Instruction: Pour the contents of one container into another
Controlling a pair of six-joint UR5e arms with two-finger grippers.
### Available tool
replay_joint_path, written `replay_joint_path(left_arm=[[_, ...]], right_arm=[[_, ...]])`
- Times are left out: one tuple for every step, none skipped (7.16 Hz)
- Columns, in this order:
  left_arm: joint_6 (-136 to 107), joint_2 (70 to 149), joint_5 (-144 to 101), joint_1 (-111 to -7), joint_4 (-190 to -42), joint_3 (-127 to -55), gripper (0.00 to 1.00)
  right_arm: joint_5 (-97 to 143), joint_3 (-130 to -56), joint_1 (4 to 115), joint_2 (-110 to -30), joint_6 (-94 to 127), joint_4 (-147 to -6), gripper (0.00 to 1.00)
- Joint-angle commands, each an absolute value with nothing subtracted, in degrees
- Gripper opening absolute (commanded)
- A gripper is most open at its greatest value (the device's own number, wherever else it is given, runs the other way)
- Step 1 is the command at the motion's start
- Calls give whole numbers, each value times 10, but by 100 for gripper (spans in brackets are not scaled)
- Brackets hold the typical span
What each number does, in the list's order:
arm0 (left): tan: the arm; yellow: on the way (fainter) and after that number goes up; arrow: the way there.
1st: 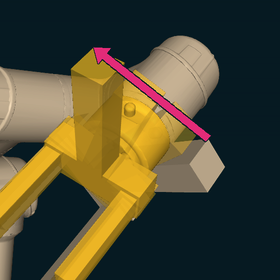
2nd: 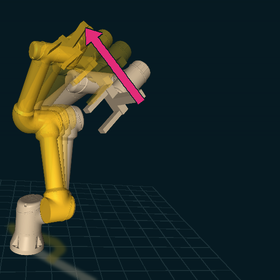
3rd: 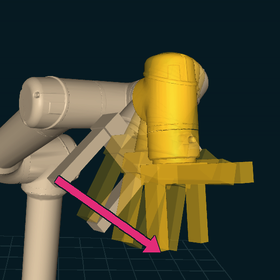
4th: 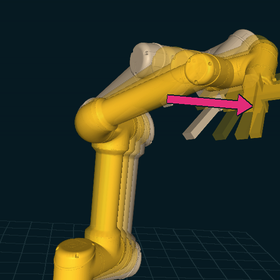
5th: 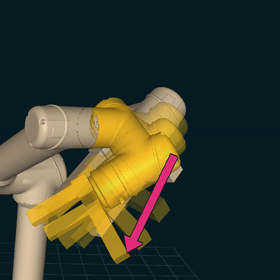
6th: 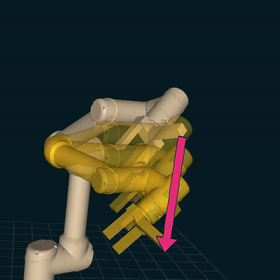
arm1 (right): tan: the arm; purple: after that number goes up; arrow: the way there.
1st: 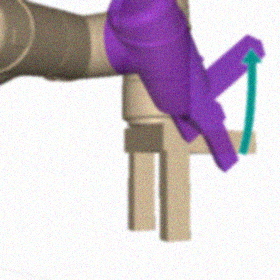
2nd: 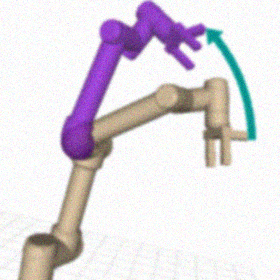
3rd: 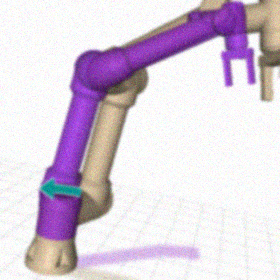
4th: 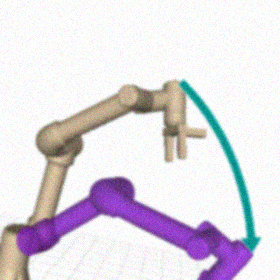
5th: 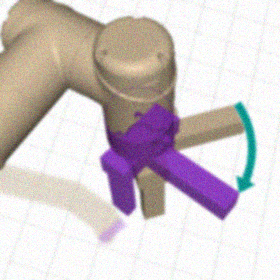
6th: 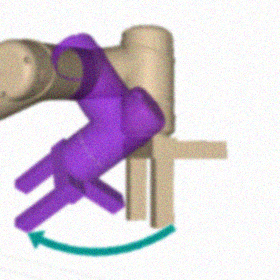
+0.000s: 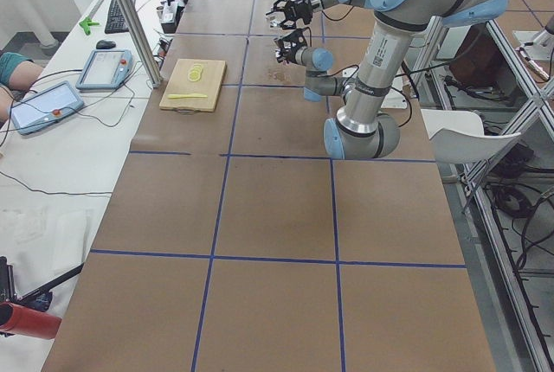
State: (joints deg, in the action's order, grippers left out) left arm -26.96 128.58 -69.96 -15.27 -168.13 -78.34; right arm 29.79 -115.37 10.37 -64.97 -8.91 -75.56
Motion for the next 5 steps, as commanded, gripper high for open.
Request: replay_joint_path(left_arm=[[-269,1286,-700,-152,-1681,-783,0],[-270,1286,-700,-152,-1681,-784,0],[-270,1286,-700,-153,-1681,-784,0],[-270,1285,-700,-153,-1681,-784,0],[-270,1285,-700,-153,-1682,-784,0]], right_arm=[[300,-1156,104,-649,-79,-754,0],[301,-1157,105,-649,-65,-754,0],[302,-1157,105,-648,-39,-753,0],[302,-1160,105,-645,-20,-753,0],[304,-1161,105,-644,6,-753,0]])
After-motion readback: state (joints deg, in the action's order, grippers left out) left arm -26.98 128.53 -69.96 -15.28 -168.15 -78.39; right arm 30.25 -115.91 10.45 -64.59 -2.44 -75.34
